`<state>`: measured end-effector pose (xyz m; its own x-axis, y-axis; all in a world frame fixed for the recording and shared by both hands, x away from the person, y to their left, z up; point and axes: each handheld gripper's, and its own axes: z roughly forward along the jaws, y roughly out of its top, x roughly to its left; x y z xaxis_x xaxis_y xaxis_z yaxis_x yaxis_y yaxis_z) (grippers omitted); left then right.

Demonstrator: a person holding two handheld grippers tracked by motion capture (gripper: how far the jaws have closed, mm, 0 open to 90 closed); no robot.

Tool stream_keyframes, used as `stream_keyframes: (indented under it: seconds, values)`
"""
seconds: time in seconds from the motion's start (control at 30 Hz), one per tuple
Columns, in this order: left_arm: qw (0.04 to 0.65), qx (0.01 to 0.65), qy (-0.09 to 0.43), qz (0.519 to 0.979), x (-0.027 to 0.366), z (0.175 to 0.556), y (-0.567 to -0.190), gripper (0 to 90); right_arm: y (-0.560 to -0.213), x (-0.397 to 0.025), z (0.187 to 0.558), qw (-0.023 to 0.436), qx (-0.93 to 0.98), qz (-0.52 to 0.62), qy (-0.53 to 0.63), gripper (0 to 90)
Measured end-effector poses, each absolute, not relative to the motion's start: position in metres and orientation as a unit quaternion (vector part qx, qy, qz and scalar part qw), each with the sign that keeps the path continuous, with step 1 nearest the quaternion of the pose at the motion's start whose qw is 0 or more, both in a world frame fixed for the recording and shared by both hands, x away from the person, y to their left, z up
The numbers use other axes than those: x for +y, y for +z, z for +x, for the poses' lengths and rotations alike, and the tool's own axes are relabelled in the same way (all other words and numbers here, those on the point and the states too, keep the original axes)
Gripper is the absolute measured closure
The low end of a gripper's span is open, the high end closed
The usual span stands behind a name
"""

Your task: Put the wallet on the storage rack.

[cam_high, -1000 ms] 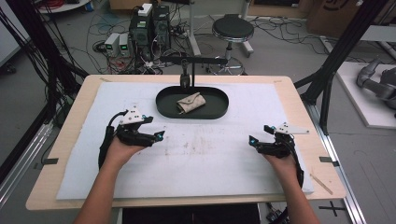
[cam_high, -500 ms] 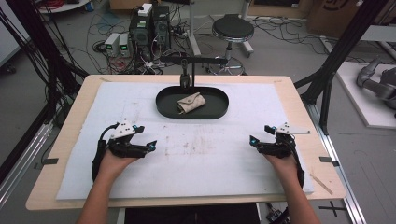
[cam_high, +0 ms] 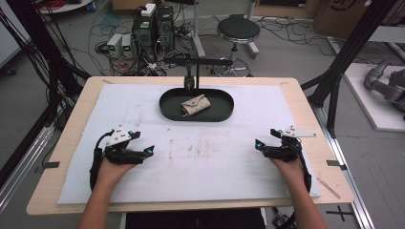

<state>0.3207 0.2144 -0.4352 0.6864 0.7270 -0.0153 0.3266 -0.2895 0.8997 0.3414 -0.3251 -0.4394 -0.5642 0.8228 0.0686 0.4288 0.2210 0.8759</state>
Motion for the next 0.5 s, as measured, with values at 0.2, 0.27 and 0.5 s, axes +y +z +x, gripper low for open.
stream_keyframes:
  seconds: [0.2,0.27,0.5]
  values:
    - [0.485,0.344,0.202,0.778,0.2143,0.3204,-0.4359,20.0,-0.4395,-0.3242,0.3410,0.215,0.755,0.416,0.460,15.2]
    - [0.485,0.345,0.201,0.778,0.2144,0.3204,-0.4357,20.0,-0.4397,-0.3241,0.3414,0.213,0.755,0.416,0.460,15.1]
    - [0.481,0.344,0.197,0.782,0.2121,0.3209,-0.4374,20.0,-0.4405,-0.3242,0.3424,0.211,0.756,0.414,0.460,15.1]
